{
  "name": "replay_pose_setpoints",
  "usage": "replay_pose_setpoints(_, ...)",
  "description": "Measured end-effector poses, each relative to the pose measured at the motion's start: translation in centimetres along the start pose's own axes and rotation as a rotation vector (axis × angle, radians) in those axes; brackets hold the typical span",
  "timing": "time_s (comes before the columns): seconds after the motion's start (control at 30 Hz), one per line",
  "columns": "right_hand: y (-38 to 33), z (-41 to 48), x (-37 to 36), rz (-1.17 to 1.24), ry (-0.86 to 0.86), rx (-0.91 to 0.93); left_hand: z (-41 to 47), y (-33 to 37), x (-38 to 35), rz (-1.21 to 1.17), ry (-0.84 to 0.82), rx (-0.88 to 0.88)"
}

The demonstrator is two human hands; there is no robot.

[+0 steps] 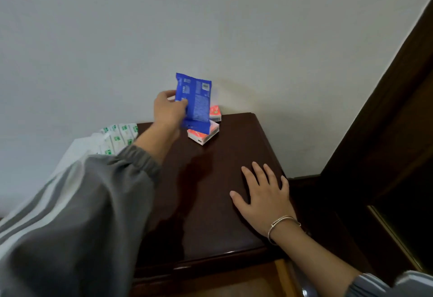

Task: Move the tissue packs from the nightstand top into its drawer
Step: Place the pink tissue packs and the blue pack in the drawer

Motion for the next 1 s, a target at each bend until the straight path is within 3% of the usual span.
replay_pose_setpoints(0.23,-0.2,0.1,0.1,-0.026,-0.025,-0.016,0.2,0.3,6.2,0.633,-0.275,0.151)
replay_pose_setpoints(0.3,-0.2,0.1,0.0,-0.019,-0.030,-0.020,0.1,-0.2,6.1,0.883,-0.267,0.084)
replay_pose_setpoints(0.4,-0.1,0.3,-0.1,-0.019,-0.027,-0.018,0.1,-0.9,5.1,1.329,-0.062,-0.129)
replay_pose_setpoints(0.47,0.0,0.3,-0.2,-0.021,-0.026,-0.014,-0.1,-1.0,3.1,1.318,-0.055,-0.309)
replay_pose_setpoints(0.6,0.0,0.1,-0.1,-0.009,-0.008,-0.006,-0.5,-2.3,-2.4,1.217,-0.373,-0.394)
replay_pose_setpoints(0.77,0.0,0.0,0.0,-0.001,-0.018,-0.005,0.4,-4.7,-5.6,1.386,-0.307,-0.463)
replay_pose_setpoints(0.9,0.0,0.0,-0.1,-0.015,-0.016,0.003,2.2,-3.9,-6.3,1.202,-0.239,-0.560)
replay_pose_setpoints(1.0,0.1,-0.2,-0.2,-0.003,-0.018,0.003,3.3,-3.5,-7.0,1.118,-0.287,-0.611)
Point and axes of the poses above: each hand's wrist, its own z-axis towards the middle knuckle, its own x-axis out of the back of the hand, y = z × x, the point moved 2 cm from there along z, towards the middle knuckle, and after that the axes turned 2 degrees about z, right-handed, at the moved point
